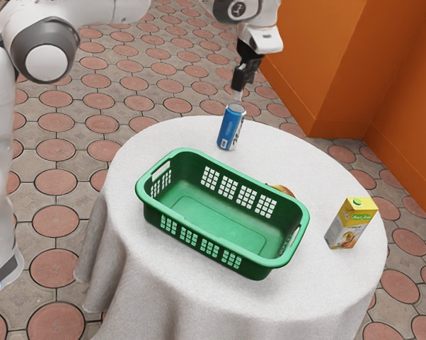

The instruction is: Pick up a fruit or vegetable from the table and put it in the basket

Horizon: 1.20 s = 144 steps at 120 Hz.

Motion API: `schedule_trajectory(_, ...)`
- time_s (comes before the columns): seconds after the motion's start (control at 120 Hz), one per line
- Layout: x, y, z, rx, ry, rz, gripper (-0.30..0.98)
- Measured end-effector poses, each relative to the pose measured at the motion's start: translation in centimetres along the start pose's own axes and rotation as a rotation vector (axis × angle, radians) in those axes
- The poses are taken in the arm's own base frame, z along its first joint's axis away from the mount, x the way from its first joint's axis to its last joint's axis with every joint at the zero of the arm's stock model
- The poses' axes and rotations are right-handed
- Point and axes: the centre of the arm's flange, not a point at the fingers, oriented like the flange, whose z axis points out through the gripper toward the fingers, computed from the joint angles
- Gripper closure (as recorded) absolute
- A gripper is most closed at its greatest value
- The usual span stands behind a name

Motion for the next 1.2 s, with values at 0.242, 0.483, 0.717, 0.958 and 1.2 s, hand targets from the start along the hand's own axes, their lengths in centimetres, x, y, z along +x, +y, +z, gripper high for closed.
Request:
schedule_trajectory(0.242, -2.9, 3.9, 6.0, -0.157, -0.092, 0.084, 0.02)
schedule_trajectory(0.483, -10.2, -1.0, 5.4, -0.146, -0.077, 0.106, 0.02)
schedule_trajectory(0.717, -14.7, -5.9, 5.7, -0.105, -0.126, 0.185, 0.02)
schedule_trajectory(0.958, 7.5, 7.4, 7.4, -0.122, -0.074, 0.726, 0.02)
schedule_trajectory(1.2, 5.1, 1.9, 8.5, -0.124, -0.055, 0.677, 0.02)
